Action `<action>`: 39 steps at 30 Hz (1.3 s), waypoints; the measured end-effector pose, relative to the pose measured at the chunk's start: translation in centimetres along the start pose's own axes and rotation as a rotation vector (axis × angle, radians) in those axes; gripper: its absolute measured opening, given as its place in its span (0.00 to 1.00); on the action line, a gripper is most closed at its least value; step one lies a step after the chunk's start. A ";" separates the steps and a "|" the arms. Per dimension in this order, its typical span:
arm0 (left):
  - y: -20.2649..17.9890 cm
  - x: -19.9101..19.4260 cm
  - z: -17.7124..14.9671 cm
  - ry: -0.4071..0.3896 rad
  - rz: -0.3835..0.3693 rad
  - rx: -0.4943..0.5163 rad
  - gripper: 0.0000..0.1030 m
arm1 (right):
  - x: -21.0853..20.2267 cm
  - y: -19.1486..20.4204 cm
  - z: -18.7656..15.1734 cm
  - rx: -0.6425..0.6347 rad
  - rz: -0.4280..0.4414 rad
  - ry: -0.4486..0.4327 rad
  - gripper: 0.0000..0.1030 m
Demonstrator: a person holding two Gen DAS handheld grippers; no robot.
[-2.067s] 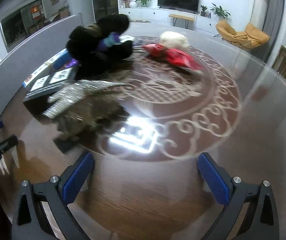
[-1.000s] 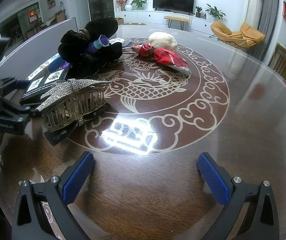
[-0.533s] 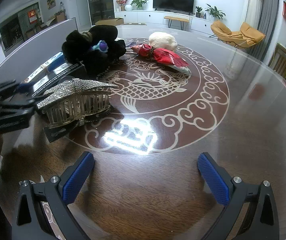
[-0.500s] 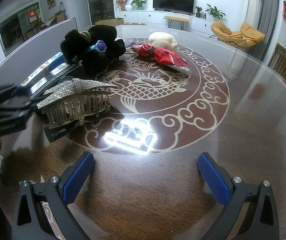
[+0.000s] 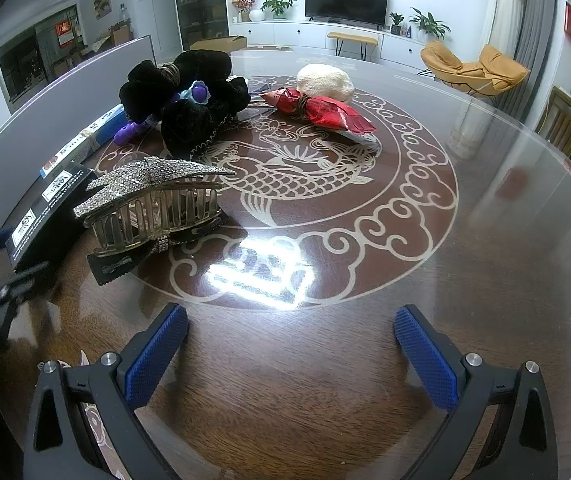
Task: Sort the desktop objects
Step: 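Grasp the black printed soap box with the left gripper and lift it, then grasp and lift the silver hair clip with the right gripper while the left gripper holds the black box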
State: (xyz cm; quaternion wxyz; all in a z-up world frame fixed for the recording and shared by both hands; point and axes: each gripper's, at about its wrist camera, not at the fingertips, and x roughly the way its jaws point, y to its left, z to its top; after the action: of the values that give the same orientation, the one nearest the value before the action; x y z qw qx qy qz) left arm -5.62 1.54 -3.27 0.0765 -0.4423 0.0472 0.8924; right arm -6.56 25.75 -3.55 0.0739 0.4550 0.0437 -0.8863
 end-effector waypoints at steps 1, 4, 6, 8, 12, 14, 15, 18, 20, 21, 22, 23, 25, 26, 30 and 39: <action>0.1 0.6 0.8 0.019 -0.006 -0.008 0.84 | 0.0 0.0 0.0 0.000 0.000 0.000 1.00; 0.5 1.8 2.2 0.042 0.003 -0.013 0.85 | 0.0 0.0 0.0 0.000 0.000 0.000 1.00; 0.6 2.2 2.6 0.047 0.001 -0.016 0.92 | 0.0 0.0 0.0 0.000 0.000 0.000 1.00; 0.7 2.7 2.7 0.048 0.003 -0.019 1.00 | 0.0 0.0 0.0 0.000 0.000 0.000 1.00; 0.5 2.5 2.4 0.023 -0.006 -0.012 1.00 | 0.0 0.0 0.0 0.000 0.000 0.000 1.00; 0.5 2.4 2.4 0.020 -0.007 -0.007 1.00 | 0.0 0.0 0.0 0.000 0.000 0.000 1.00; 0.5 2.3 2.3 0.014 -0.002 -0.011 0.89 | 0.0 0.0 0.0 0.000 0.000 0.000 1.00; 0.8 1.6 2.3 -0.025 0.004 -0.010 0.57 | 0.0 0.0 0.0 0.000 0.000 0.000 1.00; 1.1 1.3 2.1 -0.027 0.002 -0.019 0.56 | 0.0 0.0 0.0 0.000 0.000 0.000 1.00; 1.2 1.0 1.8 -0.026 0.011 -0.025 0.57 | 0.0 0.0 0.0 0.000 0.000 0.000 1.00; 1.5 0.9 1.5 -0.026 0.018 -0.036 0.57 | 0.0 0.0 0.0 0.000 0.000 0.000 1.00; 1.8 0.7 1.3 -0.027 0.028 -0.050 0.57 | 0.0 0.0 0.0 0.000 0.000 0.000 1.00; 2.5 0.2 0.4 -0.041 0.054 -0.076 0.57 | 0.0 0.0 0.0 0.000 0.000 0.000 1.00; 2.8 0.0 0.0 -0.055 0.056 -0.080 0.57 | 0.0 0.0 0.0 0.000 0.000 0.000 1.00; 3.0 0.0 -0.3 -0.058 0.055 -0.088 0.57 | -0.1 0.0 0.0 0.001 0.000 0.000 1.00; 3.0 0.0 -0.3 -0.058 0.055 -0.089 0.57 | -1.2 2.7 1.2 0.150 0.224 -0.047 1.00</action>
State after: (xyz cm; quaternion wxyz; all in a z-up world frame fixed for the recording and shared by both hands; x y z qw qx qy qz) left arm -5.98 -1.48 -3.42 0.0336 -0.4177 0.0175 0.9078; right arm -6.37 23.06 -1.95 0.1389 0.4404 -0.0755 -0.8838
